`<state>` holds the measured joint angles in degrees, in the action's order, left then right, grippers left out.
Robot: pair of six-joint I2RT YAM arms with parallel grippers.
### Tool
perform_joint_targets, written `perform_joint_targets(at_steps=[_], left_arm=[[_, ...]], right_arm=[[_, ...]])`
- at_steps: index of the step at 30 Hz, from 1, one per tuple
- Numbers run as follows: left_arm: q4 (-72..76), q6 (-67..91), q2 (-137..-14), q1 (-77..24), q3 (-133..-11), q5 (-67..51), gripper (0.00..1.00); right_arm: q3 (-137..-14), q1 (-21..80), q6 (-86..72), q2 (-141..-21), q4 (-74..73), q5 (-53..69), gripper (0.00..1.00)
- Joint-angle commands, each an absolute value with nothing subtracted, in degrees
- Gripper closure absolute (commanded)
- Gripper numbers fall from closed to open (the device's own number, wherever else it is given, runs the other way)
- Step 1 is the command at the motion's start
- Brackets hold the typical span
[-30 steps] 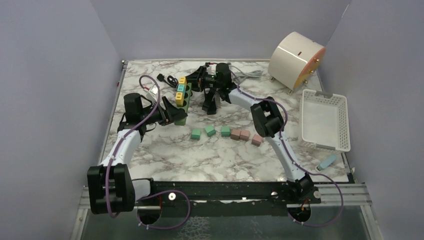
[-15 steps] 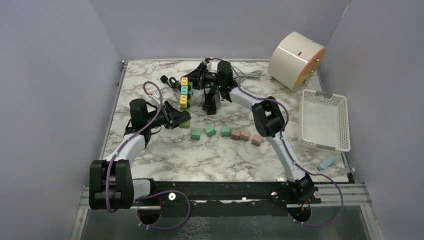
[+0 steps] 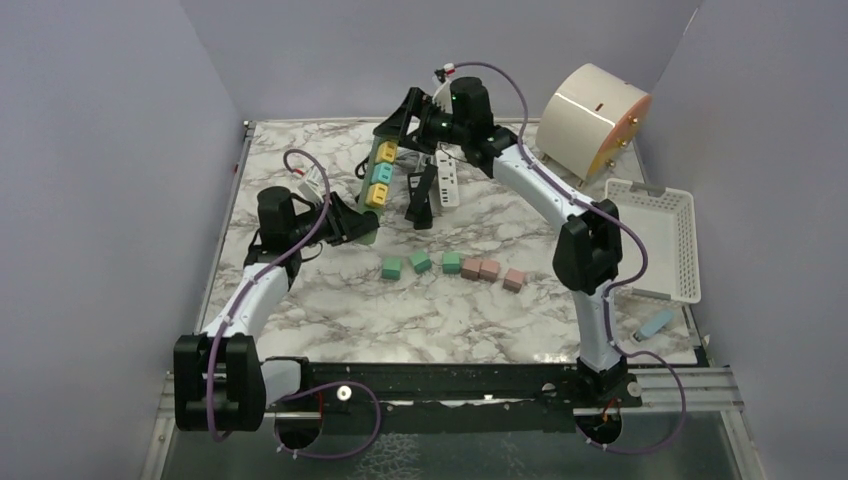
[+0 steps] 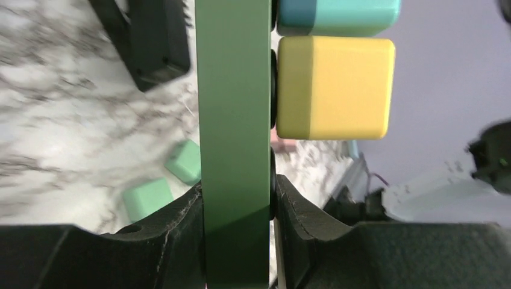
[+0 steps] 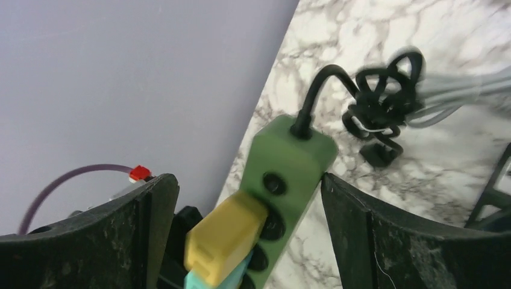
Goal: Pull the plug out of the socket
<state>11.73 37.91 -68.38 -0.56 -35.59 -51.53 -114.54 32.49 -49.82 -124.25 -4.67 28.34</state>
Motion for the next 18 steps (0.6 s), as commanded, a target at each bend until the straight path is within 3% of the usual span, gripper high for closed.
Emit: perform_joint_targets(at_steps=[1, 6, 13, 18], left_arm=[[5.08, 28.32, -66.34, 0.1, -39.69, -39.01, 1.0], [8.69, 29.2, -65.2, 0.1, -38.55, -36.86, 1.0], [12.56, 30.21, -64.74, 0.17, -36.78, -36.32, 1.0], [13.06, 30.2, -63.41, 0.17, -35.89, -33.98, 1.0]], right_arm=[[-119.06, 32.2, -37.16, -119.93, -17.14, 20.39, 0.09], [-121.45, 32.43, -34.64, -121.24, -23.15, 16.96, 0.07], [-126.16, 32.95, -38.23, -126.18, -26.65, 23.9, 0.11], [-118.1, 32.92, -47.53, -124.9, -24.83, 26.02, 0.14]])
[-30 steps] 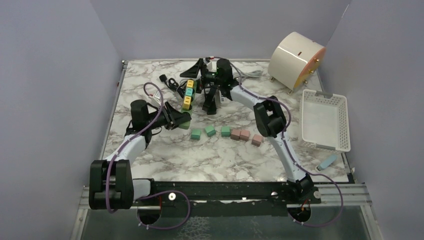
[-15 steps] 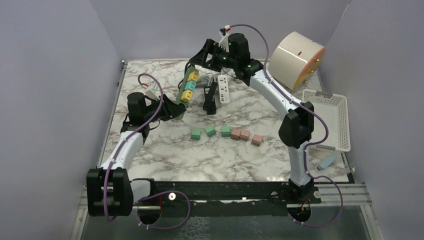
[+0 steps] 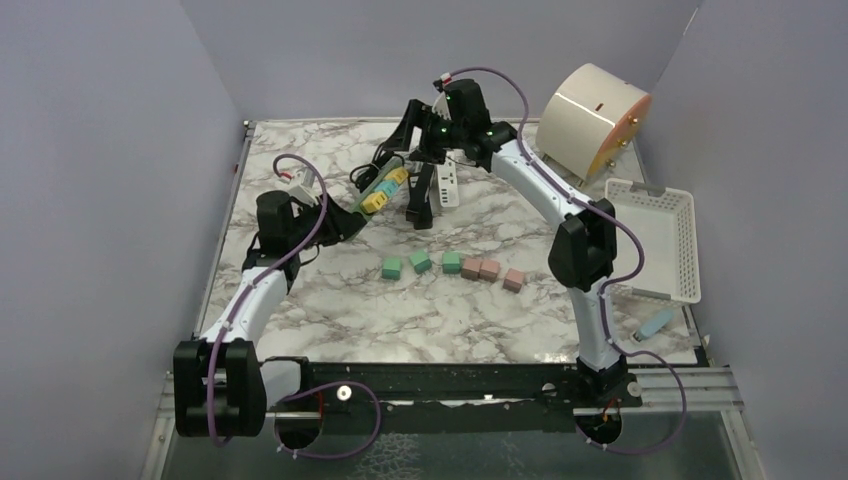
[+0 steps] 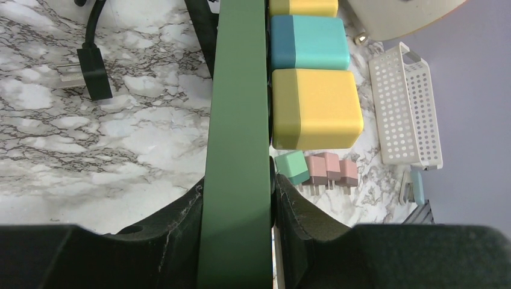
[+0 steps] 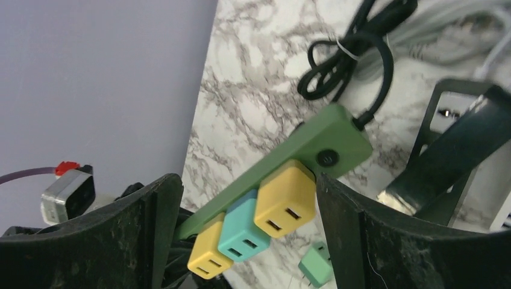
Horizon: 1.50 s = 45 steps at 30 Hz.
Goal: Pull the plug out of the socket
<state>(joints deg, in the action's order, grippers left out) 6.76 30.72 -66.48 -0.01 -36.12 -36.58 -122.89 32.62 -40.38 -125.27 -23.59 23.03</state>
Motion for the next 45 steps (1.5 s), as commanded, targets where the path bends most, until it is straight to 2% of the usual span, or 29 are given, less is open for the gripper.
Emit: perform_joint_targets(at_steps=[1, 9, 14, 15, 19, 20, 24, 28, 30, 34, 36, 40, 45], left_arm=[[13.04, 30.01, -62.9, 0.11, -35.72, -33.32, 1.0], [14.8, 29.96, -60.8, 0.17, -33.94, -30.82, 1.0], [15.68, 30.45, -60.09, 0.14, -33.07, -31.1, 1.0], [15.66, 30.43, -59.89, 0.13, -32.95, -31.03, 1.0], [16.02, 30.51, -59.61, 0.11, -32.57, -31.07, 1.0], [16.2, 30.5, -59.57, 0.11, -32.53, -31.11, 1.0], [16.93, 30.81, -59.57, 0.07, -32.31, -31.82, 1.0], [17.52, 31.02, -59.83, 0.09, -32.13, -33.72, 1.0], [17.34, 31.03, -60.3, 0.09, -32.16, -35.53, 1.0], [13.09, 28.86, -63.71, 0.04, -34.44, -40.97, 1.0], [10.79, 27.88, -65.97, 0.07, -35.63, -43.84, 1.0], [9.46, 27.95, -69.1, -0.1, -36.53, -47.49, 0.79], [13.02, 30.96, -72.19, -2.43, -36.5, -47.91, 0.64]], right_arm=[[-115.75, 32.95, -49.34, -124.1, -24.18, 25.99, 0.14], [-105.33, 32.96, -65.52, -121.3, -17.74, 29.57, 0.16], [-105.51, 32.96, -70.93, -123.29, -14.05, 30.4, 0.2], [-105.86, 32.95, -71.84, -123.91, -13.6, 30.87, 0.23], [-104.86, 32.96, -76.68, -125.59, -8.52, 34.42, 0.48], [-105.01, 32.91, -77.27, -125.94, -7.92, 34.92, 0.52], [-108.09, 33.0, -76.28, -127.42, -9.74, 34.83, 0.55], [-112.54, 33.05, -74.56, -130.15, -9.07, 36.7, 0.88], [-117.45, 33.08, -72.46, -133.24, -5.73, 41.02, 0.99], [-137.65, 33.53, -64.1, -143.01, -14.79, 46.59, 0.99], [-141.14, 33.68, -62.3, -144.04, -15.6, 47.31, 0.99], [-136.61, 33.79, -61.74, -141.61, -10.21, 48.84, 0.99], [-137.44, 34.86, -61.02, -141.3, -7.85, 51.48, 0.99]])
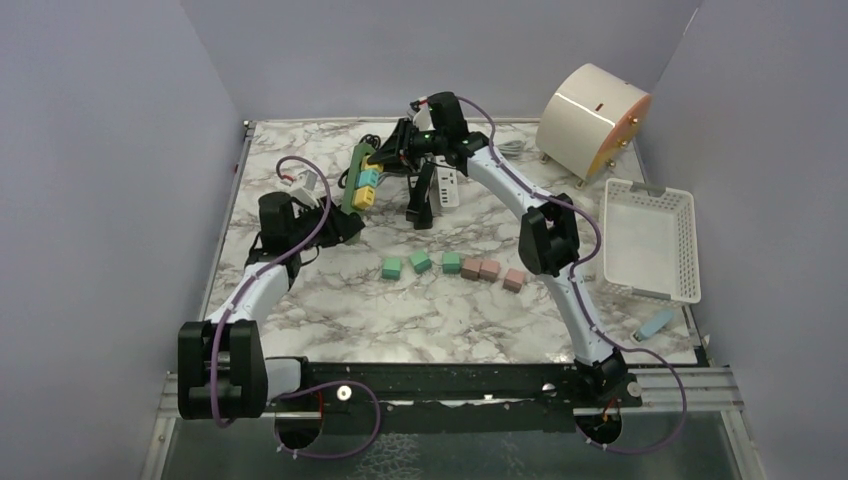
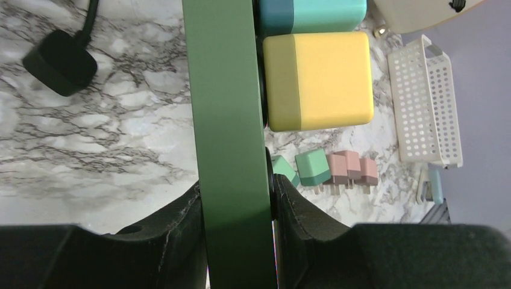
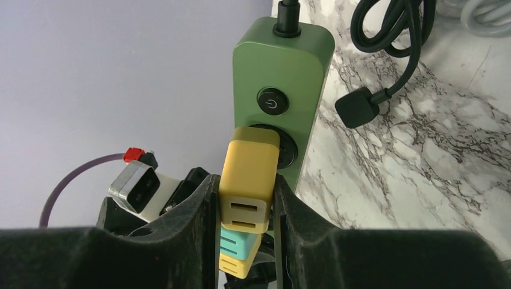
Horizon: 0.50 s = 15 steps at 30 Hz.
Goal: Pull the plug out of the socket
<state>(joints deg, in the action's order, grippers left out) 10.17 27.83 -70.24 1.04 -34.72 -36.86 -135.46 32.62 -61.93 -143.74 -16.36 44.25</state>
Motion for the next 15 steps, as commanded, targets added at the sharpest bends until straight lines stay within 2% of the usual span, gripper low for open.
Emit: perform_joint_targets(at_steps=[1, 5, 6, 7, 10, 15], left_arm=[[13.9, 31.58, -73.08, -3.17, -36.6, -47.96, 0.63], [15.49, 32.48, -75.69, -5.69, -37.28, -46.52, 0.65], [15.74, 32.6, -76.04, -5.98, -37.6, -46.28, 0.68], [15.78, 32.61, -76.43, -6.2, -37.86, -46.03, 0.73], [15.9, 32.54, -77.52, -6.33, -38.78, -45.77, 1.0], [14.88, 32.28, -77.22, -6.33, -39.75, -40.05, 1.0]], right_arm=[[-138.22, 35.27, -60.87, -141.48, -7.7, 51.91, 0.99], [-139.04, 36.55, -61.5, -141.43, -6.17, 53.39, 0.99], [-138.9, 36.81, -61.52, -141.19, -5.86, 53.7, 0.99], [-138.75, 37.07, -61.52, -141.05, -5.58, 53.96, 0.99], [-138.8, 38.06, -61.52, -140.55, -4.73, 54.91, 0.99], [-140.47, 38.92, -60.0, -139.64, -6.99, 55.36, 0.99]])
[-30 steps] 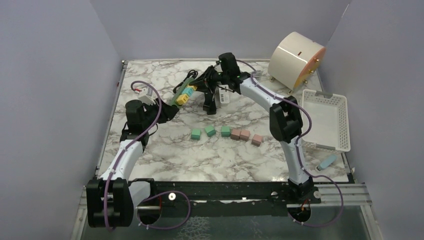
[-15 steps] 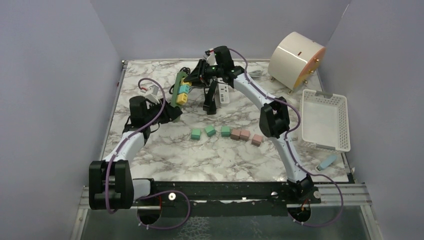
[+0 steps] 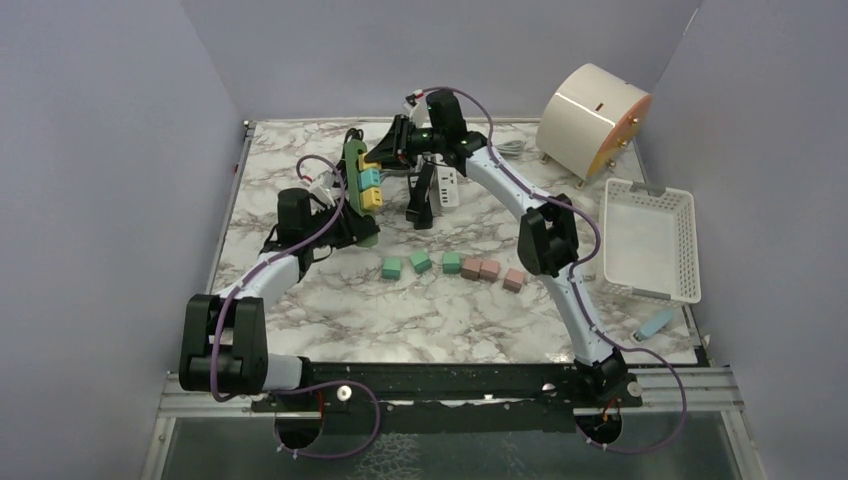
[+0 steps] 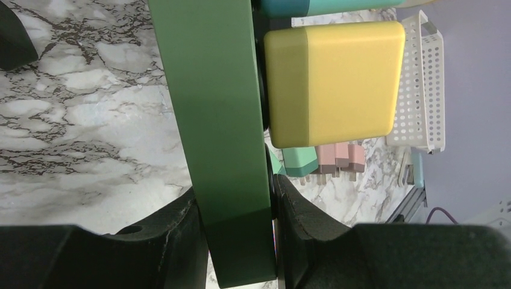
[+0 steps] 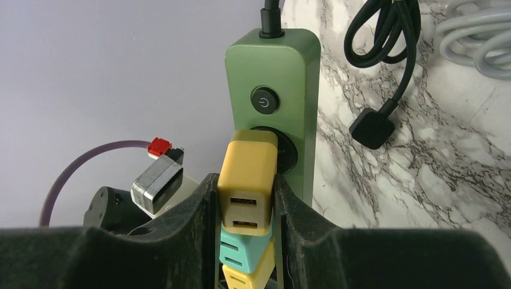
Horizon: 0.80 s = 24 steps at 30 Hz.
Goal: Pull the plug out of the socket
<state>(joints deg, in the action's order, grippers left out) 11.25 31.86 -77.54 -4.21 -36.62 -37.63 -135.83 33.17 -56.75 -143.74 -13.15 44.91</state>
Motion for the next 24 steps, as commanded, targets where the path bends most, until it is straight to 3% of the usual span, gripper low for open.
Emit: perform_joint_targets(at_steps=[1, 8, 16, 18, 24], left_arm=[[14.49, 32.22, -76.72, -6.28, -39.99, -37.81, 1.0], [8.71, 30.73, -71.87, -6.07, -40.01, -17.05, 1.0], [4.2, 31.32, -69.32, -6.06, -39.51, 0.3, 1.0], [3.92, 31.52, -70.02, -6.06, -40.23, 1.98, 1.0], [5.85, 30.46, -71.91, -6.0, -41.95, 1.83, 1.0]], right_arm=[[-140.51, 38.93, -58.28, -139.02, -8.89, 54.88, 0.99], [-139.89, 38.39, -37.49, -133.51, -32.93, 40.12, 0.99], [-140.32, 38.41, -29.02, -127.16, -41.79, 25.42, 0.99], [-139.56, 38.4, -28.65, -125.92, -41.14, 25.34, 0.99], [-131.93, 38.12, -31.79, -124.13, -31.73, 40.89, 0.99]])
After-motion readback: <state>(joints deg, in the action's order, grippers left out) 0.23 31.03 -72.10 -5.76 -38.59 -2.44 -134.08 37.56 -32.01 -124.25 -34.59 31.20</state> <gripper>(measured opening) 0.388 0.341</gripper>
